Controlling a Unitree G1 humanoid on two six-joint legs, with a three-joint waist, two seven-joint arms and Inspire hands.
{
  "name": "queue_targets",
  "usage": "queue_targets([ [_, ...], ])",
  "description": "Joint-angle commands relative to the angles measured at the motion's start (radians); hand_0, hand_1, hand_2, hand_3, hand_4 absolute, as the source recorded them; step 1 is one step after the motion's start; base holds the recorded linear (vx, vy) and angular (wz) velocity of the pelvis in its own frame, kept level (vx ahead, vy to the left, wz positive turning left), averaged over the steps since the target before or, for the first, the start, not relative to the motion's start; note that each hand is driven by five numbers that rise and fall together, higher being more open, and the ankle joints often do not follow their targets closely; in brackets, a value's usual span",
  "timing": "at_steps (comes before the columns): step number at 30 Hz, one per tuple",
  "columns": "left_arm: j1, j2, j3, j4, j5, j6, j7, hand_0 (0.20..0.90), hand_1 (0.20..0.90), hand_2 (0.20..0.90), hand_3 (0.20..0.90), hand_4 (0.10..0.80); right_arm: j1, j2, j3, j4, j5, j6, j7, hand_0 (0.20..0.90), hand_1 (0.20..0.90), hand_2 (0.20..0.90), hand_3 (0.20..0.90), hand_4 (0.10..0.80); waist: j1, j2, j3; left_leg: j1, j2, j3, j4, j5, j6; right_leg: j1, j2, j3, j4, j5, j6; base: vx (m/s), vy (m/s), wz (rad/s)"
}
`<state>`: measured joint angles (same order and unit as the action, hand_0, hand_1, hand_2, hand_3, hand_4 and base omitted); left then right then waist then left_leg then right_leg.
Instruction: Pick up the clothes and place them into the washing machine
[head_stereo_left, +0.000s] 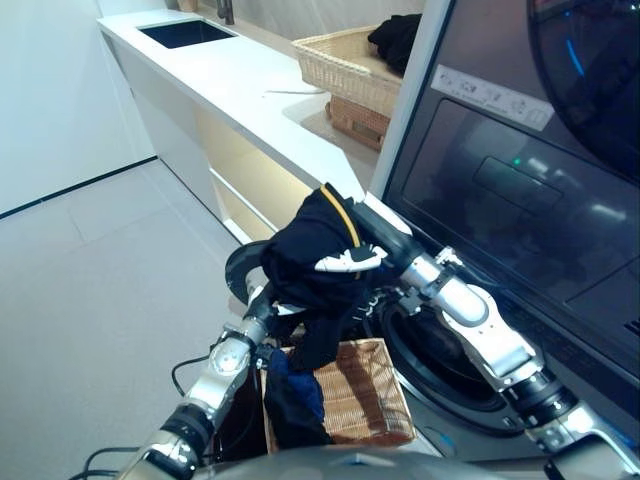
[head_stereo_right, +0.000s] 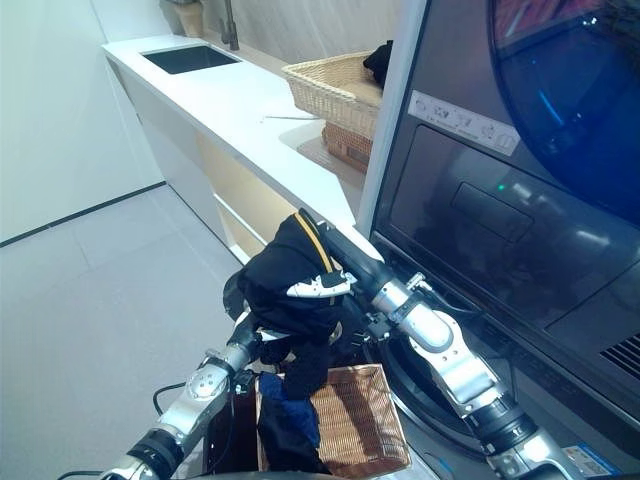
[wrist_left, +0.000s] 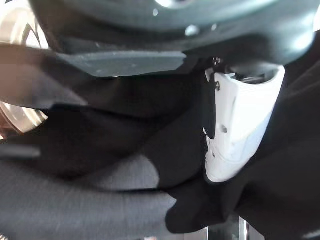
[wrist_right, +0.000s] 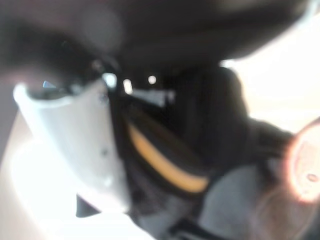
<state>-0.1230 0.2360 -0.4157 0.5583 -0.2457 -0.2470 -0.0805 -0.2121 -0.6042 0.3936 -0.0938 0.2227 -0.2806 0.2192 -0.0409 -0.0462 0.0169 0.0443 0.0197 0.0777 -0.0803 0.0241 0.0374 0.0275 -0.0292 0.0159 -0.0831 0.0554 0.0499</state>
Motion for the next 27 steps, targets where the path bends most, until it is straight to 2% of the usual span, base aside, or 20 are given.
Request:
queue_targets([
  [1,-0.151,-0.016,-0.023,0.033,-0.021,-0.095,-0.006,0.2,0.2,0.2,0.2,0.3,-0.129,0.08,-0.075,-0.004,0.083,-0.077,-0.033,0.2,0.2,0.2,0.2,0.3,0.023,-0.027,-0.08,0.039,-0.021,0.018,-0.007,-0.077,-0.035,-0.003,0.001,-0.043,0.009,-0.02,0.019,0.0,0.0,0.0],
  [6,-0.141,0.009,0.013,0.035,0.03,-0.096,0.028,0.2,0.2,0.2,0.2,0.3,-0.076,0.09,-0.117,0.003,0.084,-0.078,-0.048,0.2,0.2,0.2,0.2,0.3,0.02,-0.025,-0.076,0.039,-0.022,0.017,-0.007,-0.076,-0.035,-0.003,0.001,-0.043,0.008,-0.02,0.02,0.0,0.0,0.0],
  [15,-0.085,0.088,0.15,-0.06,0.06,-0.102,0.079,0.2,0.2,0.2,0.2,0.3,0.069,0.145,-0.24,0.02,0.067,-0.091,-0.098,0.2,0.2,0.2,0.2,0.3,0.016,-0.011,-0.071,0.04,-0.022,0.019,-0.007,-0.078,-0.034,-0.005,0.0,-0.042,0.008,-0.022,0.021,0.0,0.0,0.0],
  [16,-0.078,0.094,0.164,-0.071,0.06,-0.104,0.084,0.2,0.2,0.2,0.2,0.3,0.08,0.149,-0.249,0.021,0.065,-0.092,-0.102,0.233,0.233,0.233,0.233,0.324,0.015,-0.009,-0.071,0.04,-0.022,0.019,-0.007,-0.078,-0.034,-0.005,0.0,-0.042,0.008,-0.022,0.021,0.0,0.0,0.0],
  [17,-0.075,0.097,0.174,-0.078,0.059,-0.105,0.087,0.2,0.2,0.2,0.2,0.3,0.086,0.154,-0.254,0.023,0.063,-0.092,-0.105,0.348,0.348,0.348,0.348,0.406,0.015,-0.008,-0.071,0.039,-0.022,0.019,-0.007,-0.078,-0.034,-0.007,0.0,-0.041,0.009,-0.023,0.021,0.0,0.0,0.0],
  [18,-0.072,0.104,0.188,-0.084,0.061,-0.106,0.092,0.2,0.2,0.2,0.2,0.3,0.098,0.157,-0.265,0.025,0.061,-0.095,-0.111,0.532,0.532,0.532,0.532,0.537,0.014,-0.006,-0.07,0.039,-0.022,0.02,-0.007,-0.078,-0.034,-0.007,-0.001,-0.042,0.009,-0.022,0.021,0.0,0.0,0.0],
  [19,-0.064,0.109,0.199,-0.094,0.064,-0.105,0.096,0.2,0.2,0.2,0.2,0.3,0.109,0.162,-0.273,0.028,0.059,-0.096,-0.116,0.9,0.9,0.9,0.9,0.8,0.013,-0.005,-0.07,0.039,-0.023,0.021,-0.007,-0.078,-0.034,-0.007,-0.001,-0.041,0.009,-0.022,0.021,0.001,0.005,-0.05],
  [27,-0.034,0.166,0.283,-0.181,0.122,-0.096,0.131,0.2,0.2,0.2,0.2,0.3,0.164,0.189,-0.32,0.047,0.03,-0.098,-0.148,0.9,0.9,0.9,0.9,0.8,0.009,0.006,-0.062,0.037,-0.024,0.022,-0.007,-0.078,-0.034,-0.011,-0.002,-0.04,0.01,-0.02,0.021,0.0,0.001,-0.01],
])
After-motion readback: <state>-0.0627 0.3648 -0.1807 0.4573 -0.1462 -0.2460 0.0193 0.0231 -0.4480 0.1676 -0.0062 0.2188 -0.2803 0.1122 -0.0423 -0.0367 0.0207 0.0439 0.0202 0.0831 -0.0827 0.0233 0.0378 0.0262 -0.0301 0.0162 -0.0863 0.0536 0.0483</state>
